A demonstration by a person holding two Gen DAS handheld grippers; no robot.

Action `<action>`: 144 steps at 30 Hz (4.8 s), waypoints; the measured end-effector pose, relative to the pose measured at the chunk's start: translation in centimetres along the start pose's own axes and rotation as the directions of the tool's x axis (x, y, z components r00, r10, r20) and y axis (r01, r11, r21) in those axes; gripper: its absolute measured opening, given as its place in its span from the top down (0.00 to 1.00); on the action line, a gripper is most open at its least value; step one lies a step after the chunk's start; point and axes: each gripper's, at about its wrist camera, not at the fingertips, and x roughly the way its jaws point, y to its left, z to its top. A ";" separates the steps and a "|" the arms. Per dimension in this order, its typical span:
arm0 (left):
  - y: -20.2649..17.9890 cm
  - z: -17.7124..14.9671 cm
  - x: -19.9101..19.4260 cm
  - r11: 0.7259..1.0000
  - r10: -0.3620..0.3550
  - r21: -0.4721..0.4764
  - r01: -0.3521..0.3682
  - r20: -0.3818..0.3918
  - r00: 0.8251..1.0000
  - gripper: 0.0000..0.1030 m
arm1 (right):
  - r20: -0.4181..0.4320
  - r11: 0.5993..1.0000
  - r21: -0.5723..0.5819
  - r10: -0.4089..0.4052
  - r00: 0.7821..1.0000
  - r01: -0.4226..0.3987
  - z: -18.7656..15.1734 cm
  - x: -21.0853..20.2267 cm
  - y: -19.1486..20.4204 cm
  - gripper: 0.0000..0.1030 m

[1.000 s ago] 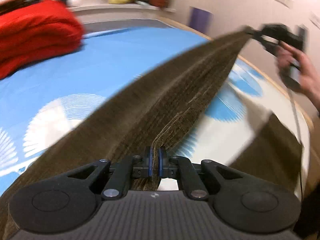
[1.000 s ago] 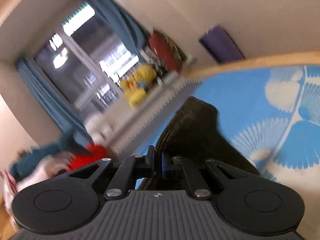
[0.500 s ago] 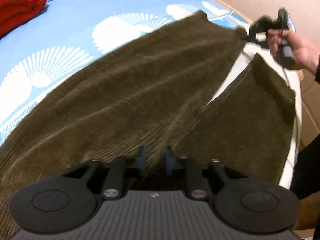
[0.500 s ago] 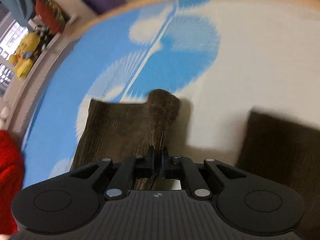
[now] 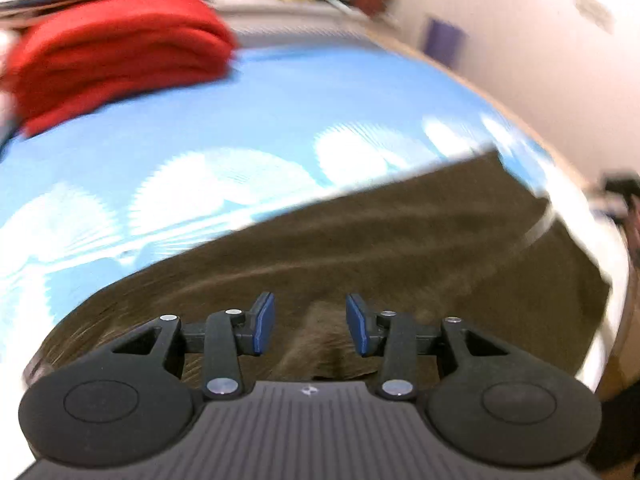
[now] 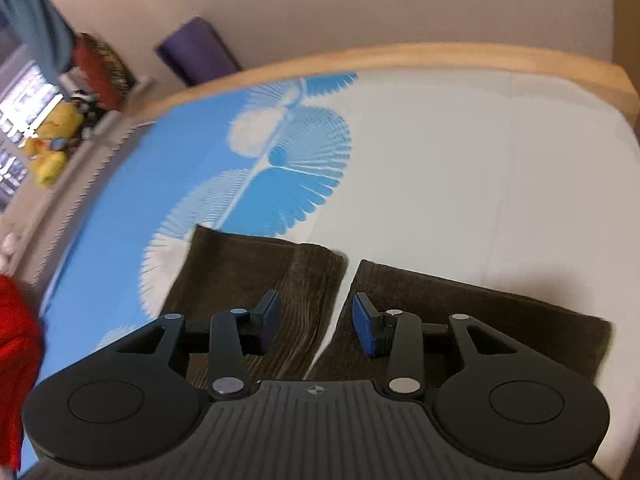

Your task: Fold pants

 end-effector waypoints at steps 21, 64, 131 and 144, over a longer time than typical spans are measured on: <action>5.3 -16.8 -18.5 0.863 0.341 -0.392 -0.319 -0.015 0.940 0.70 | -0.258 0.993 -0.103 0.035 0.966 -0.064 -5.7 -9.8 -9.6 0.64; 11.9 -22.4 -8.5 0.736 0.315 -0.433 -0.521 -0.463 0.828 0.23 | -0.292 0.946 -0.108 -0.323 0.900 0.305 -8.3 -4.4 -12.6 0.40; 9.8 -23.4 -15.3 0.792 0.307 -0.364 -0.490 -0.457 0.835 0.68 | -0.149 0.931 -0.242 -0.312 0.938 0.272 -7.5 -6.7 -11.0 1.00; 5.3 -19.2 -15.2 0.854 0.396 -0.274 -0.443 -0.210 0.894 0.39 | -0.198 0.946 -0.323 -0.025 0.980 -0.041 -8.2 -8.1 -6.8 0.56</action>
